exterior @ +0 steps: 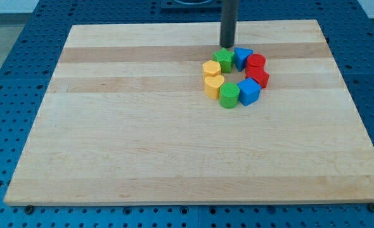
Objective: Push red circle slightly left
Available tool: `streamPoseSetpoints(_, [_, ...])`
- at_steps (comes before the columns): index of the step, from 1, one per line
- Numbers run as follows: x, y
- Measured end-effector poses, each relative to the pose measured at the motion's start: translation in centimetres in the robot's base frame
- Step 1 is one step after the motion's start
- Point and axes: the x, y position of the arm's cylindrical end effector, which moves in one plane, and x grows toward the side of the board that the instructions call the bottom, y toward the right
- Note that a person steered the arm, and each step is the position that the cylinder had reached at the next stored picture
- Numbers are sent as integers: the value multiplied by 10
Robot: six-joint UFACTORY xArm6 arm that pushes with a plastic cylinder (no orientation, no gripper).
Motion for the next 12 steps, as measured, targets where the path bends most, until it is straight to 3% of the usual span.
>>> streamPoseSetpoints(3, [30,58])
streamPoseSetpoints(6, [61,59])
streamPoseSetpoints(10, [73,77])
streamPoseSetpoints(12, [76,56])
